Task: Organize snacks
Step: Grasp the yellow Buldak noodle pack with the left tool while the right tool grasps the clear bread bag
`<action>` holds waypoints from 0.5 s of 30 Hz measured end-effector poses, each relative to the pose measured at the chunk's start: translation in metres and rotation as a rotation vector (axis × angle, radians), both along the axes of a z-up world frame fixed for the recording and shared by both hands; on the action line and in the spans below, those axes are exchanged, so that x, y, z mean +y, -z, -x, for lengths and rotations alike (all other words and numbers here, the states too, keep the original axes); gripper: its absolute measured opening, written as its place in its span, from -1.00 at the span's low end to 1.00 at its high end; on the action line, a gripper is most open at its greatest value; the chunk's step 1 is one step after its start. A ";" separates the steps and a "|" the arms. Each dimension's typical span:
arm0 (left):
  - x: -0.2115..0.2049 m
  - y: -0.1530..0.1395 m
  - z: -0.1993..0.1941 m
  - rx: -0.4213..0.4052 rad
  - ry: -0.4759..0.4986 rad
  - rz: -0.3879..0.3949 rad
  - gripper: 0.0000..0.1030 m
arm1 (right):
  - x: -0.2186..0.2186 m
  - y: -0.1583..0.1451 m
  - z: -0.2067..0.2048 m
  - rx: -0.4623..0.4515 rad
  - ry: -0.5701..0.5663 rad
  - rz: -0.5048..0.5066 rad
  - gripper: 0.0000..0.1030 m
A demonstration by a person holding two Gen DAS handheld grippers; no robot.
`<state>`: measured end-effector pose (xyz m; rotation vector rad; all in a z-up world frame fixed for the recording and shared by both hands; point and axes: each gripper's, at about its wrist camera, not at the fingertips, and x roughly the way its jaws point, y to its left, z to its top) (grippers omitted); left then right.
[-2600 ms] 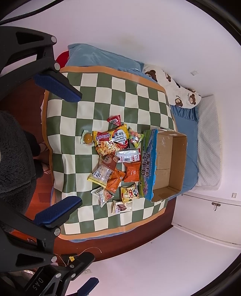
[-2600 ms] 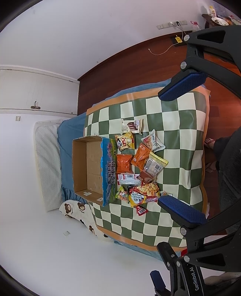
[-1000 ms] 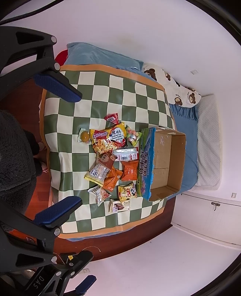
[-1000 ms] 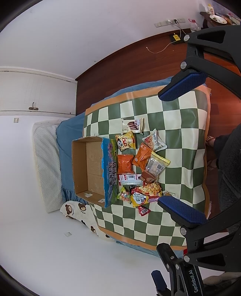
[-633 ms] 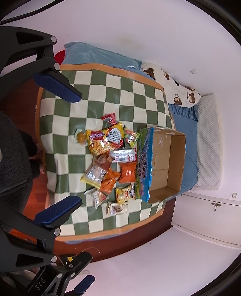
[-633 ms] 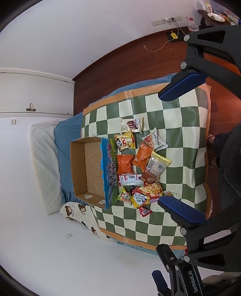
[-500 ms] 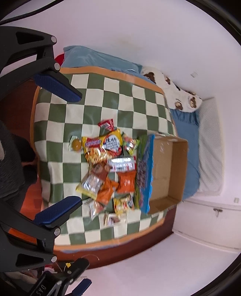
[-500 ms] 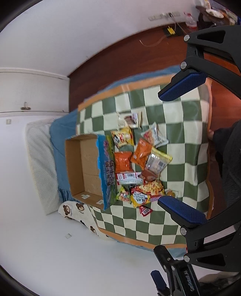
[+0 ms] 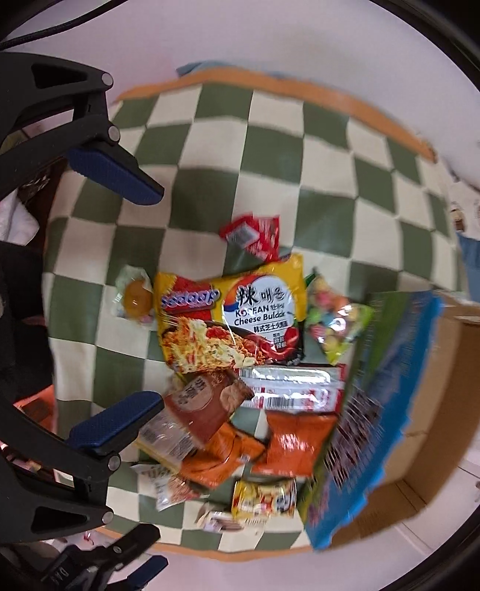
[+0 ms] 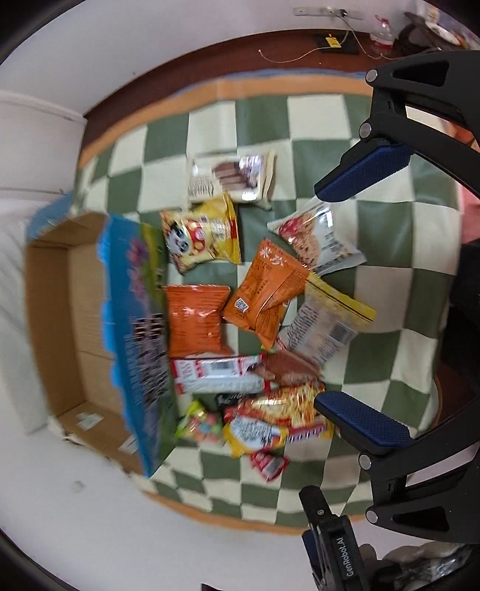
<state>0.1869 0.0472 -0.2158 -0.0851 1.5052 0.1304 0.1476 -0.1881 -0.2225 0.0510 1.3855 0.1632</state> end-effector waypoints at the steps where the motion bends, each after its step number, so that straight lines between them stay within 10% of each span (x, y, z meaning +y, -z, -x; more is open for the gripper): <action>1: -0.001 0.012 -0.006 0.020 -0.002 0.007 1.00 | 0.003 0.009 -0.005 0.019 -0.018 0.002 1.00; 6: -0.003 0.066 -0.034 0.110 -0.004 0.023 0.99 | 0.033 0.049 -0.020 0.064 -0.206 0.000 0.93; 9: -0.005 0.087 -0.044 0.132 0.008 0.030 0.97 | 0.053 0.071 -0.020 0.097 -0.324 0.012 0.43; 15: -0.003 0.110 -0.052 0.126 -0.008 0.088 0.86 | 0.085 0.110 -0.017 0.167 -0.531 0.047 0.42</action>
